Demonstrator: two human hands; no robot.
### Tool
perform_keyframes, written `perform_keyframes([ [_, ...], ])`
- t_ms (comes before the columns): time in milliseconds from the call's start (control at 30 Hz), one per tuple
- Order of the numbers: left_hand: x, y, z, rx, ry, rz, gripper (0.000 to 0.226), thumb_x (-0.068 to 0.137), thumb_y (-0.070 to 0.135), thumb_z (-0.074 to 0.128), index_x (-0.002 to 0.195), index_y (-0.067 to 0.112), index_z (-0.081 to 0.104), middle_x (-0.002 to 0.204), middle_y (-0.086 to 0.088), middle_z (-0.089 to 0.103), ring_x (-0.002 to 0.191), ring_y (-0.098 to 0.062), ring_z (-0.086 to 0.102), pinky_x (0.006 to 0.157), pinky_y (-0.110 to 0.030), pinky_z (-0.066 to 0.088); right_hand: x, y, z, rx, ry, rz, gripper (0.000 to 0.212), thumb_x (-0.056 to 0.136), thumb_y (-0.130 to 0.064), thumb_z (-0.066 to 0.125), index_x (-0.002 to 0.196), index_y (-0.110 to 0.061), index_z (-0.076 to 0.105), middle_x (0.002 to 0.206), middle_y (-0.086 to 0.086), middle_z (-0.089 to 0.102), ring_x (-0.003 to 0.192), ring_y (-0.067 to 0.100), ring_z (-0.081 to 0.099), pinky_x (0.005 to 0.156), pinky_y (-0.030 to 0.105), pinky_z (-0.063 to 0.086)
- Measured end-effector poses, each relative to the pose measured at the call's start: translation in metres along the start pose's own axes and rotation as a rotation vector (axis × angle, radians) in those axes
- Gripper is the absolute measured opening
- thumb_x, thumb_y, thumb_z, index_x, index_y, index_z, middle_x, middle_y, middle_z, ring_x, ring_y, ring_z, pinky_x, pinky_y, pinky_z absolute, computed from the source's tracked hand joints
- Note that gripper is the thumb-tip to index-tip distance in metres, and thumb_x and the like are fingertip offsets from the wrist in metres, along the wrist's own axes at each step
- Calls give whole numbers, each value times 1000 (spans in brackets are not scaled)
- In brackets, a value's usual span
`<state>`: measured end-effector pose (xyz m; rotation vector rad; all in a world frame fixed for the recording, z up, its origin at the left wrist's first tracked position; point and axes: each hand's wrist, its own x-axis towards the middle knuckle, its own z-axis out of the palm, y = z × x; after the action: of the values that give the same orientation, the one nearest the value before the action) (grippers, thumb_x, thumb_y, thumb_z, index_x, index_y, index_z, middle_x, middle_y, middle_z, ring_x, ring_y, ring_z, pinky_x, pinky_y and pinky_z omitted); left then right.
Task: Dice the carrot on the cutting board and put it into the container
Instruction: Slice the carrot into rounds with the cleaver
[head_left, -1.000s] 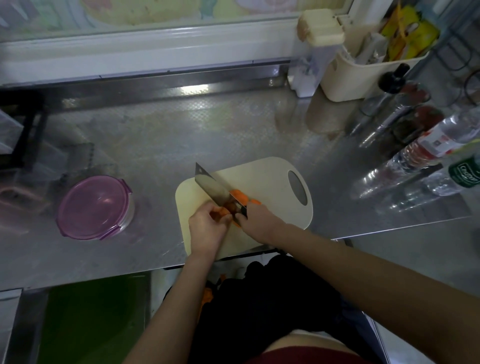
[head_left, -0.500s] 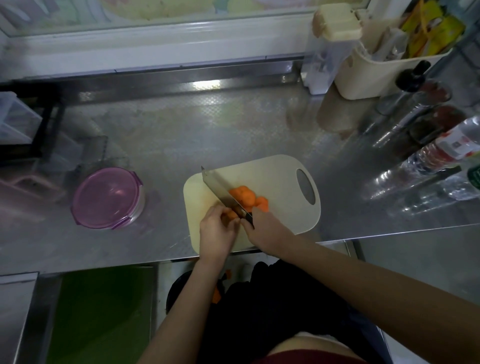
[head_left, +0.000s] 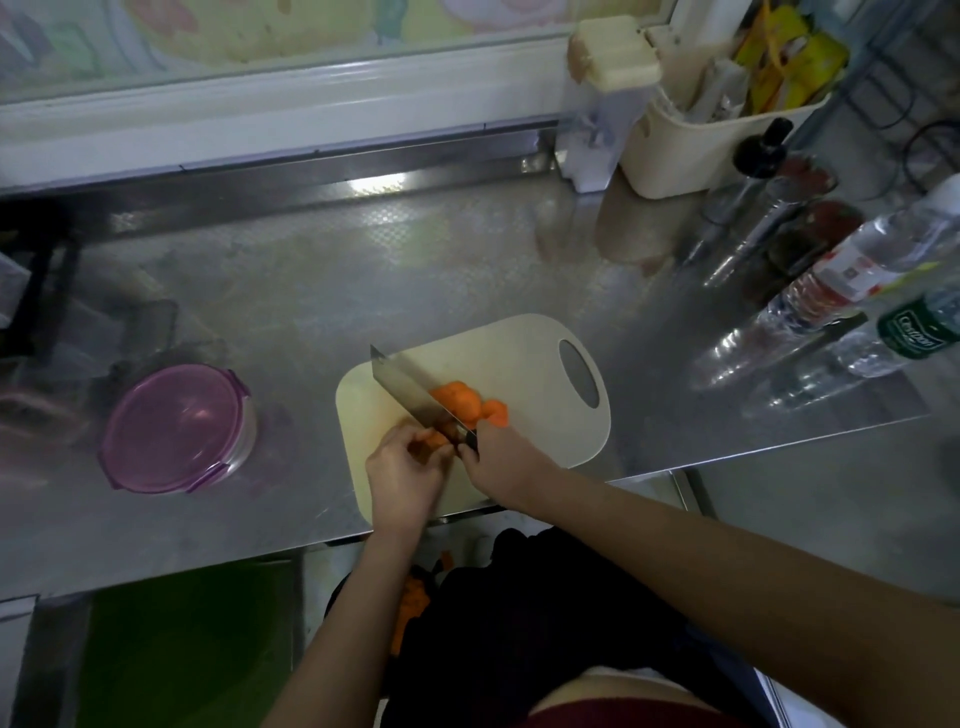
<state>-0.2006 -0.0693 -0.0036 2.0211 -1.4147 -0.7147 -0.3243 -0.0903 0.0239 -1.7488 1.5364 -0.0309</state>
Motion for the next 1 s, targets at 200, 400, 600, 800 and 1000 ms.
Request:
perform_keyframes([
  [200,-1,0,1,8,-6,-19,14,74,12,75,84,7,67,88,-5,65,77,-11,51,68,-8,30,0,0,-8,31,-72,14,35,98,-23,44,119,5,46,125,25,47,111,36,51,90,37,41],
  [400,-1,1,1,-3,-8,-57,12,76,15,74,82,9,66,85,-1,63,74,-10,51,66,-8,30,-26,19,-12,-23,-76,0,31,98,-26,42,113,0,50,107,22,61,96,34,59,80,33,42],
  [600,-1,-1,2,-44,12,-62,15,74,15,76,84,9,68,87,-2,66,78,-12,57,73,-14,38,-31,15,-3,0,-89,1,16,99,-23,41,99,-8,47,104,22,61,96,34,59,75,32,41],
  [800,-3,3,0,-54,9,-75,12,74,11,75,83,8,67,88,-3,66,76,-11,55,68,-8,33,-14,6,7,19,-54,-34,27,99,-25,38,110,-1,45,103,24,58,94,37,59,75,35,42],
  [1000,-3,-2,1,-84,-4,-70,17,75,14,75,89,11,66,93,1,63,83,-10,56,76,-12,38,-4,15,-13,81,-52,-13,43,97,-25,46,131,0,34,112,24,58,104,37,57,86,35,41],
])
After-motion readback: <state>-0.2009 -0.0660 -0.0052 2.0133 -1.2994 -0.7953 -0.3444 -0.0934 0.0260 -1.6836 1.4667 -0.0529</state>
